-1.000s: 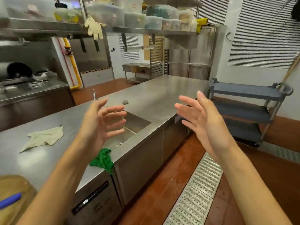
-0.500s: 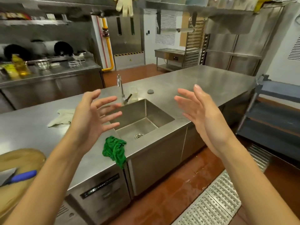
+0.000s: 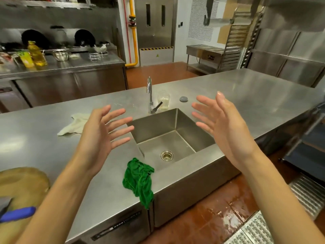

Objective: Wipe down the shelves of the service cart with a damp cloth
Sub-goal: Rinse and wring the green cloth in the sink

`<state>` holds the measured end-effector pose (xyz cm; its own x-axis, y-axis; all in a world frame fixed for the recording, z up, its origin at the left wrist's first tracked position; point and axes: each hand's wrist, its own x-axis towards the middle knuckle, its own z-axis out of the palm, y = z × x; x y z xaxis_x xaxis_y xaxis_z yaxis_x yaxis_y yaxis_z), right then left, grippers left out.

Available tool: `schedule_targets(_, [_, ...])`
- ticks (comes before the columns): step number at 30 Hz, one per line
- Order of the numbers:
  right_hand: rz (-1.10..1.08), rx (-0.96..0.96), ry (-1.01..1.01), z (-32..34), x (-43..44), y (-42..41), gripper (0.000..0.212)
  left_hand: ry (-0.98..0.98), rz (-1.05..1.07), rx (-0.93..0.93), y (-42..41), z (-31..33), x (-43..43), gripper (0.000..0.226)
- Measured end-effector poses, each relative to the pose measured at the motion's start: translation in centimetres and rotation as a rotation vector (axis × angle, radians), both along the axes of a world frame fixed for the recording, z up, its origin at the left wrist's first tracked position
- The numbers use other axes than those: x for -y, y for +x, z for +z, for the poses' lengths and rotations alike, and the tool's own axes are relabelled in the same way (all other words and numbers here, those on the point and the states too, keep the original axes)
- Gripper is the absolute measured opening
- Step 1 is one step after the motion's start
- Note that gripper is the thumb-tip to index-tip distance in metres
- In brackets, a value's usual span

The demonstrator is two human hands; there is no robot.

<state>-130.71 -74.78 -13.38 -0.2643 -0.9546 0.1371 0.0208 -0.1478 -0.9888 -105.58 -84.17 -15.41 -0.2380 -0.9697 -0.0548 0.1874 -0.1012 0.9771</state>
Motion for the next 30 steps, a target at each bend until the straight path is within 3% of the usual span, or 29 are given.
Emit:
schedule_targets(10, [0.062,0.011,0.160,-3.6,12.2,1.6,0.062,0.186,0.048,-0.039,3.7,-5.4,9.8,0.050])
schedule_targets(22, [0.219,0.062,0.308,-10.9,18.0,3.0,0.062,0.308,0.208,0.000,2.9,-11.6,11.9,0.049])
schedule_targets(30, [0.400,0.045,0.423,-16.3,21.4,1.5,0.080,0.371,0.372,0.221,-3.3,-17.1,11.8,0.044])
